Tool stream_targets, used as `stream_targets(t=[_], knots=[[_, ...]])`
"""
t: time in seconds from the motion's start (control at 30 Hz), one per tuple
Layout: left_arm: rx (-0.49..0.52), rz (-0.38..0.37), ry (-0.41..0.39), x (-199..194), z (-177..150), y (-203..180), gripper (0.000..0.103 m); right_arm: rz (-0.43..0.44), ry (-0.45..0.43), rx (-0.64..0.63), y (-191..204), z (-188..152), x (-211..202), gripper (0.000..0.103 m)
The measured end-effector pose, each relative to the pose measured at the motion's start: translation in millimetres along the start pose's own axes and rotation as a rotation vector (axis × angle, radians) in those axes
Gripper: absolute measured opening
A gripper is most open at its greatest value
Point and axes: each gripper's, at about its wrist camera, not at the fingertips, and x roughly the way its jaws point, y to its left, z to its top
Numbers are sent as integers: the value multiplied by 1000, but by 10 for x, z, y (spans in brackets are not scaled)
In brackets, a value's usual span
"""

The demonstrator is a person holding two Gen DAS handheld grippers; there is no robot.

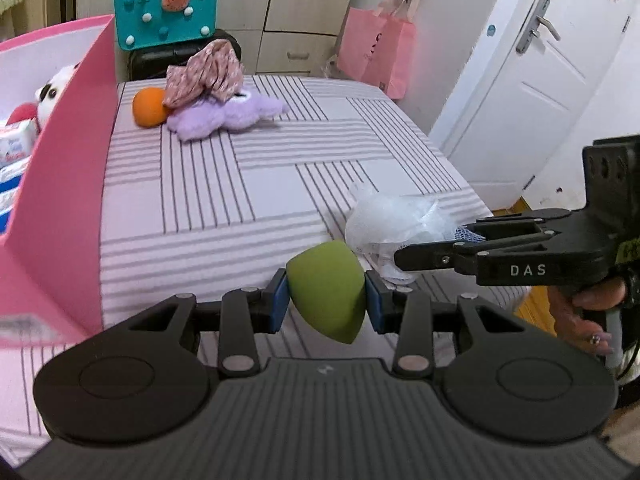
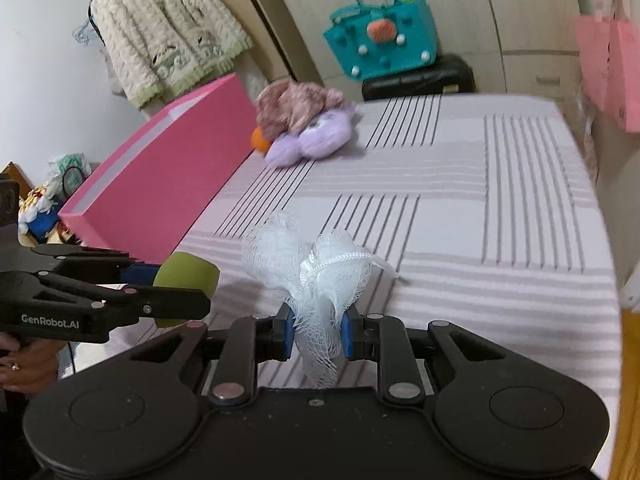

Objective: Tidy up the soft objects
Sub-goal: 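Carry the green sponge and white pouf over the pink box with both grippers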

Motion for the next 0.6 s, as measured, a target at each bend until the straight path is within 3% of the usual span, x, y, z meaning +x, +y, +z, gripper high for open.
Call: stream_targets(t=[0.6], knots=[[-59,-71,92,-653,-237,394,39,130,118,-58,717,-2,-38,26]])
